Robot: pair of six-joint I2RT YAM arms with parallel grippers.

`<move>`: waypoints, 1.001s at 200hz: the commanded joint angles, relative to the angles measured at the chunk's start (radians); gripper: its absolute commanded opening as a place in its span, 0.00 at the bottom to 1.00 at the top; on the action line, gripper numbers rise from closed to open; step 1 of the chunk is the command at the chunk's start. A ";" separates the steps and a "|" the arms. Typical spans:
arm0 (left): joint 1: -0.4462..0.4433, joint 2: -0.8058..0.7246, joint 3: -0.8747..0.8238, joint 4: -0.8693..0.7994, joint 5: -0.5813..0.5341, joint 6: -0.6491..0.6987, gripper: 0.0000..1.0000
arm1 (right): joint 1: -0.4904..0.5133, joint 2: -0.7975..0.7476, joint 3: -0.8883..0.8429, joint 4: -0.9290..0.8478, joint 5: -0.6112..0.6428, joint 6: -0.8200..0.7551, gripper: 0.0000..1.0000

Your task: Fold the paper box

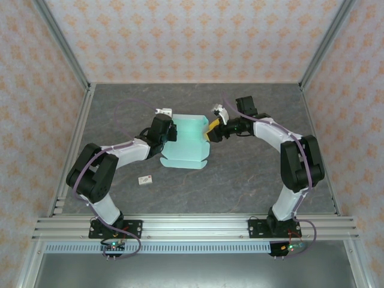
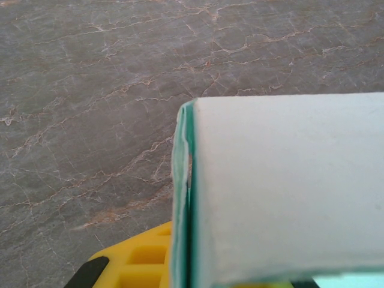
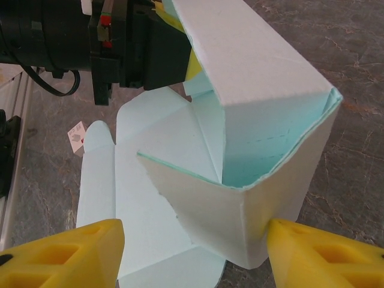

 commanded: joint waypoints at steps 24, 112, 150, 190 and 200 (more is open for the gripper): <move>0.004 -0.042 0.020 -0.006 -0.005 -0.009 0.00 | 0.007 0.027 0.045 0.040 0.039 0.012 0.57; 0.004 -0.045 0.018 -0.002 0.002 -0.008 0.00 | 0.024 0.051 0.061 0.087 0.081 0.047 0.47; 0.003 -0.048 0.017 0.000 0.008 -0.010 0.00 | 0.037 0.059 0.058 0.133 0.114 0.078 0.45; 0.003 -0.051 0.014 0.002 0.014 -0.012 0.00 | 0.050 0.054 0.030 0.225 0.184 0.130 0.45; 0.002 -0.050 0.014 0.004 0.014 -0.013 0.00 | 0.057 0.051 0.020 0.244 0.208 0.135 0.45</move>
